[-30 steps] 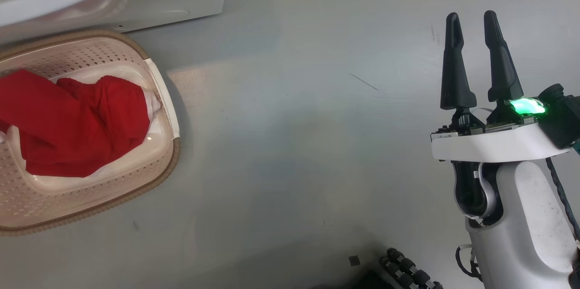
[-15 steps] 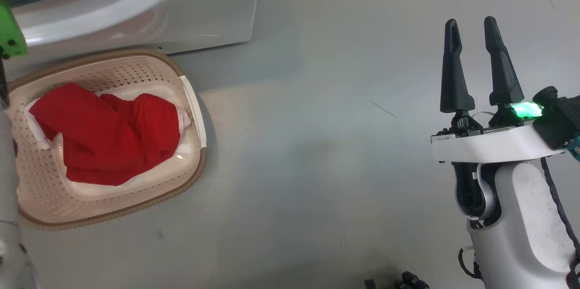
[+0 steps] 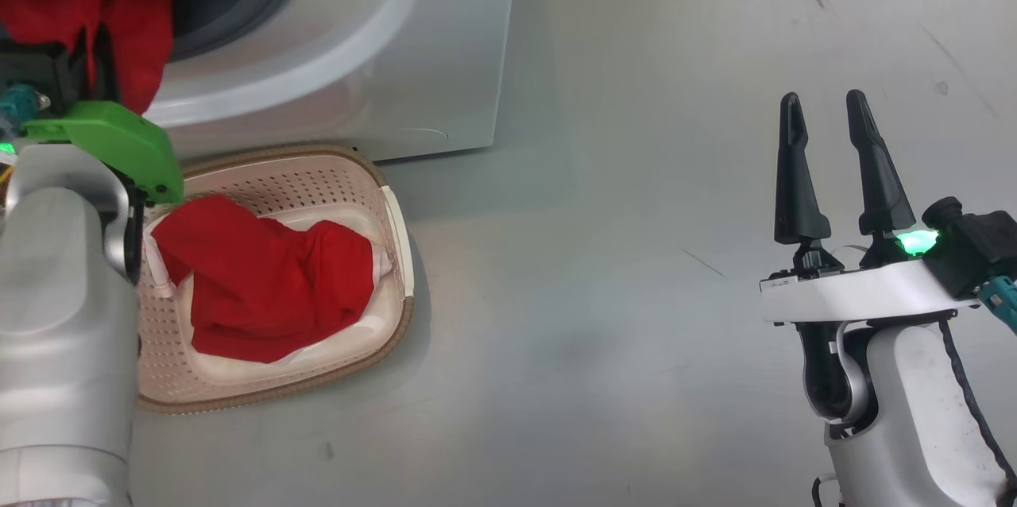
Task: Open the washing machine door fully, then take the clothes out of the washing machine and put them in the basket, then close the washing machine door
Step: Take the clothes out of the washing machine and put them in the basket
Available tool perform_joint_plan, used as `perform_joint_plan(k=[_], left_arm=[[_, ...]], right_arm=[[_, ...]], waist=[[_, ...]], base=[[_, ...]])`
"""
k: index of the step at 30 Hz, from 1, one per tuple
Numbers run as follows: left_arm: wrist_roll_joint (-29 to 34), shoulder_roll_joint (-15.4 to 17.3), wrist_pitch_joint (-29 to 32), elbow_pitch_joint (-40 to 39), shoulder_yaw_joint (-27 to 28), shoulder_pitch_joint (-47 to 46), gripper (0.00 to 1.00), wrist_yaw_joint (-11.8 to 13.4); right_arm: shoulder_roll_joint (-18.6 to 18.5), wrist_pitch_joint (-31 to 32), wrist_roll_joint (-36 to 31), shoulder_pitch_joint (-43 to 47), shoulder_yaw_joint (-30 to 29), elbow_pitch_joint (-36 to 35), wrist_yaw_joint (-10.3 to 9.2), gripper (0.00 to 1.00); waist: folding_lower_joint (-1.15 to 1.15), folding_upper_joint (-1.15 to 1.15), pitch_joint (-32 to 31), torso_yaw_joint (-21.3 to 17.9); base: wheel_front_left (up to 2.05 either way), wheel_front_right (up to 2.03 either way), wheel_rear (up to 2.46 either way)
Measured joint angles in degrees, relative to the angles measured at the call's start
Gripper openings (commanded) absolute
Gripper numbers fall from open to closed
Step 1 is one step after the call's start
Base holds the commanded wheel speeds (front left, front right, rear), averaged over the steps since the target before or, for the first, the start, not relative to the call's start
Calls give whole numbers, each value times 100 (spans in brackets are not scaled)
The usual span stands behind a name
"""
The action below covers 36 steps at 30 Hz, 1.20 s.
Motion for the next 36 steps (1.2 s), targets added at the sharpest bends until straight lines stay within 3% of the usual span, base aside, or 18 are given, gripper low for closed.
perform_joint_plan(k=[11, 23, 36], left_arm=[[-101, -229, -382, 91, -114, 821, 0, -263], [-55, -409, -491, -626, -365, 1248, 0, -326], [210, -419, -491, -2573, -532, 1713, 0, -269]], right_arm=[[0, 0, -34, 246, -27, 42, 0, 100], [2, 0, 7, 587, -60, 44, -1, 100], [3, 0, 104, 727, -23, -48, -7, 100]], waist=[[0, 0, -650, 296], [0, 0, -1163, 534], [0, 0, -1406, 760]], base=[[0, 0, 0], [0, 0, 0], [0, 0, 0]])
